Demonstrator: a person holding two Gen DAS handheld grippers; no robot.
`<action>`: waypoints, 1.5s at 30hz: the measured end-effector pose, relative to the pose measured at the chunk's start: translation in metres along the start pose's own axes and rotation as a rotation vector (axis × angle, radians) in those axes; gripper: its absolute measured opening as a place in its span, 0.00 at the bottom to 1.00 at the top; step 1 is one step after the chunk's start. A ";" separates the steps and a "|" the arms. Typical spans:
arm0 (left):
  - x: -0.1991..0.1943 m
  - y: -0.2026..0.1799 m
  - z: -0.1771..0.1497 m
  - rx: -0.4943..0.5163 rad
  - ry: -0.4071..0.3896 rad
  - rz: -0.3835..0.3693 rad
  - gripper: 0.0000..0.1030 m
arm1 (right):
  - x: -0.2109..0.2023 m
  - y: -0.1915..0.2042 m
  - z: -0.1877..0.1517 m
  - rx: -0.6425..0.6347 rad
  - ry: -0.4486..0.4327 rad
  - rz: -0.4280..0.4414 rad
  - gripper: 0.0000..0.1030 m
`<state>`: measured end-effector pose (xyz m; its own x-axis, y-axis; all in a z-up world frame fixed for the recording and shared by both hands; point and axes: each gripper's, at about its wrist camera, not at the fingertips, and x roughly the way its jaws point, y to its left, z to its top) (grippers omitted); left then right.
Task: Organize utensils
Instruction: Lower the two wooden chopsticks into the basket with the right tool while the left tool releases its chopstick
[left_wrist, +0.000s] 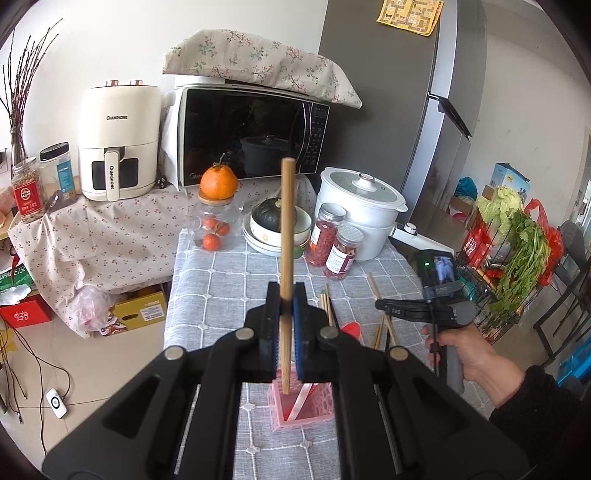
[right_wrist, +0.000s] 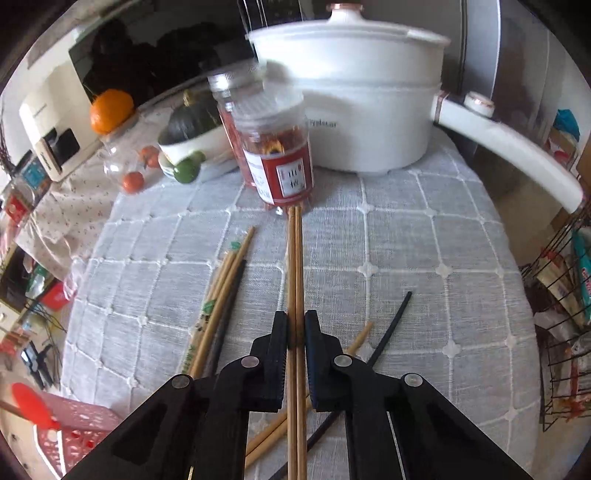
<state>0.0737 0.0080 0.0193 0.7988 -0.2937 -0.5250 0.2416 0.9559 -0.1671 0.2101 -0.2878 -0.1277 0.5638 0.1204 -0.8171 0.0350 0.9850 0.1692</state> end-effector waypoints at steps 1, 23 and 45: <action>0.001 0.000 -0.001 0.001 0.001 0.003 0.07 | -0.015 0.001 -0.001 0.006 -0.034 0.012 0.09; 0.066 -0.001 -0.025 0.025 0.168 -0.032 0.25 | -0.188 0.068 -0.033 0.031 -0.522 0.265 0.09; 0.053 0.049 -0.034 -0.087 0.258 0.150 0.80 | -0.142 0.144 -0.049 0.095 -0.704 0.170 0.09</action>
<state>0.1089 0.0390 -0.0446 0.6531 -0.1523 -0.7418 0.0750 0.9878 -0.1367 0.0947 -0.1574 -0.0146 0.9637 0.1308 -0.2329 -0.0465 0.9408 0.3357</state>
